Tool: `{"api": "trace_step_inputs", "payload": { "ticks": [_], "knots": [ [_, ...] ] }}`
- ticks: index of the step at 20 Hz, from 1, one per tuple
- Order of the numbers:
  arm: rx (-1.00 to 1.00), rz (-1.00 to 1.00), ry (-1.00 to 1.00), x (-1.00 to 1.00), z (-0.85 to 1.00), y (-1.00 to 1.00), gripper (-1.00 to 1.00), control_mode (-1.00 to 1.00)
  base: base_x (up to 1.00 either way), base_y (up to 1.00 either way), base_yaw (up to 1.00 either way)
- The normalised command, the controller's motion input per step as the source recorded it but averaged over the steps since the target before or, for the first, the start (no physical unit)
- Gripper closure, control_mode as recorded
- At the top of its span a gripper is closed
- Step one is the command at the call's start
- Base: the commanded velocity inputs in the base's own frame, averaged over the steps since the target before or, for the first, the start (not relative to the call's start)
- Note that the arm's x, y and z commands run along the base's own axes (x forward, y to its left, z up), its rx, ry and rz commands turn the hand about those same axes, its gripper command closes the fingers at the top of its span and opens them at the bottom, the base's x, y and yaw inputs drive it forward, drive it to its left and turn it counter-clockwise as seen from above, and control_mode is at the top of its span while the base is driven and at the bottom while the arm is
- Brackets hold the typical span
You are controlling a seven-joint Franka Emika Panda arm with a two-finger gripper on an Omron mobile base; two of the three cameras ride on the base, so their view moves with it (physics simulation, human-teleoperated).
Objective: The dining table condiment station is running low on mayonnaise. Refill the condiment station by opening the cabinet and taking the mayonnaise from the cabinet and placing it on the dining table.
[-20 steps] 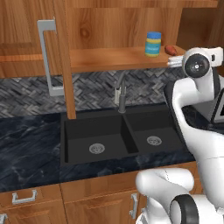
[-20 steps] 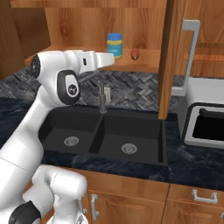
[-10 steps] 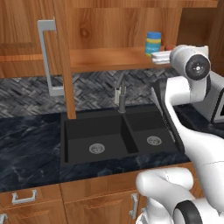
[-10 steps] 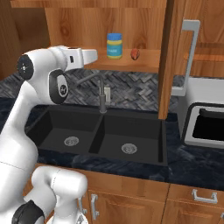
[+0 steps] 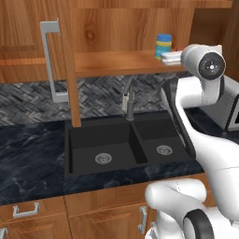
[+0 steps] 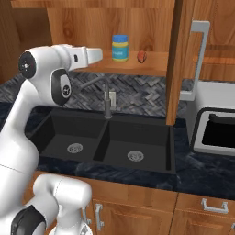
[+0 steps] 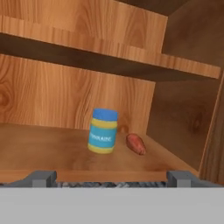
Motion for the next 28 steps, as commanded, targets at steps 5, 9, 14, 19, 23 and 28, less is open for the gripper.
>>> {"api": "trace_step_inputs", "payload": {
  "ticks": [5, 9, 14, 19, 23, 28],
  "knots": [
    [0.02, 0.00, 0.00, 0.31, 0.00, 0.00, -1.00, -1.00, 0.00, 0.00, 0.00],
    [0.01, 0.00, 0.00, 0.47, 0.02, 0.17, -1.00, -1.00, 0.00, 0.00, 0.00],
    [0.00, 0.00, 0.00, 0.59, 0.04, 0.28, -1.00, -1.00, 0.00, 0.00, 0.00],
    [0.02, 0.01, -0.09, 0.56, 0.01, 0.09, -1.00, -1.00, 0.00, 0.00, 0.00],
    [0.09, 0.02, -0.12, 0.46, 0.00, 0.00, -1.00, -1.00, 0.00, 0.00, 0.00],
    [0.02, 0.03, -0.04, 0.27, 0.00, -0.14, -1.00, -1.00, 0.00, 0.00, 0.00]
  ]
}}
